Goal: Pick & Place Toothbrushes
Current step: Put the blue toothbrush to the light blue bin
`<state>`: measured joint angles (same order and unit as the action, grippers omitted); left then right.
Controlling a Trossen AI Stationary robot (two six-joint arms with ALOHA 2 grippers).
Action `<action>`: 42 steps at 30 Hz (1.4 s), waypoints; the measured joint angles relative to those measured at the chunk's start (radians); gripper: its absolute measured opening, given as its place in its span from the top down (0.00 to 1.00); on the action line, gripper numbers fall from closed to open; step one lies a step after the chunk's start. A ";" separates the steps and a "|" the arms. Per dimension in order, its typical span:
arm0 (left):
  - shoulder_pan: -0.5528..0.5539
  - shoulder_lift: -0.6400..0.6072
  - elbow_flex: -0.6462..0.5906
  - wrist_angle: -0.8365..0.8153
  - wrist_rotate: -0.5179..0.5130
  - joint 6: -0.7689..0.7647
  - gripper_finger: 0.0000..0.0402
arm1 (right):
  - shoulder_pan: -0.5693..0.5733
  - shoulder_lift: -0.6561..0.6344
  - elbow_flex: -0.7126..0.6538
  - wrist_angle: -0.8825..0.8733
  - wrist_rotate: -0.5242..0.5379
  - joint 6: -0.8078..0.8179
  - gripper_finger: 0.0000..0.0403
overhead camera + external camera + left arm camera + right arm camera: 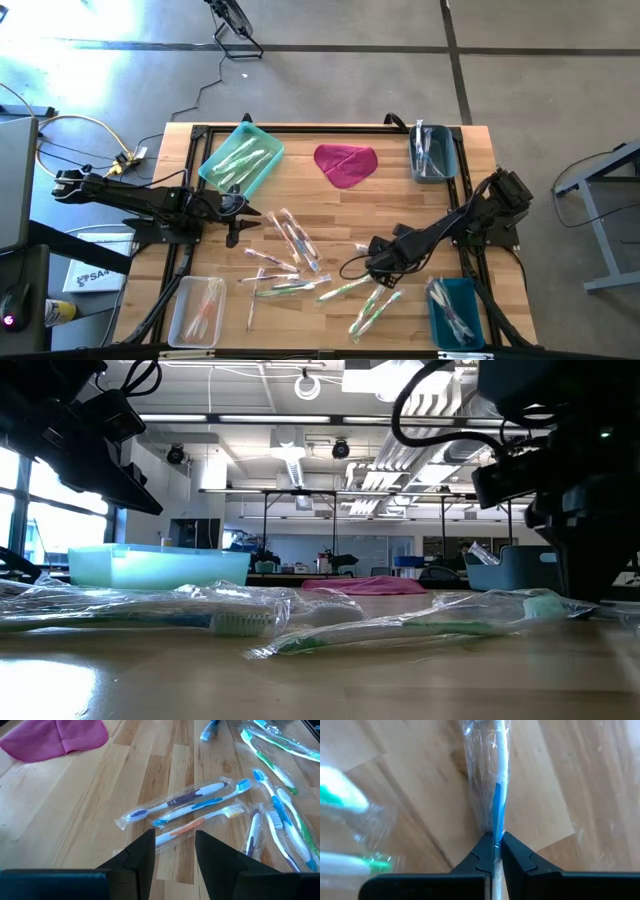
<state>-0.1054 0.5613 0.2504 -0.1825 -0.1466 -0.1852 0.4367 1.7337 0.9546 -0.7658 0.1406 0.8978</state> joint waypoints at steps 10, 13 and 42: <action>0.000 0.000 0.000 0.000 0.000 0.000 0.66 | -0.075 0.000 0.017 0.029 -0.003 -0.010 0.98; 0.000 0.000 0.000 0.000 0.000 0.000 0.66 | -0.103 0.000 0.050 0.025 0.029 -0.038 0.98; 0.000 0.000 0.000 0.000 0.000 0.000 0.66 | -0.297 -0.003 0.642 -0.627 0.413 -0.031 0.97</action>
<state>-0.1052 0.5613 0.2504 -0.1822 -0.1470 -0.1848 0.1400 1.7309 1.5963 -1.3932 0.5539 0.8673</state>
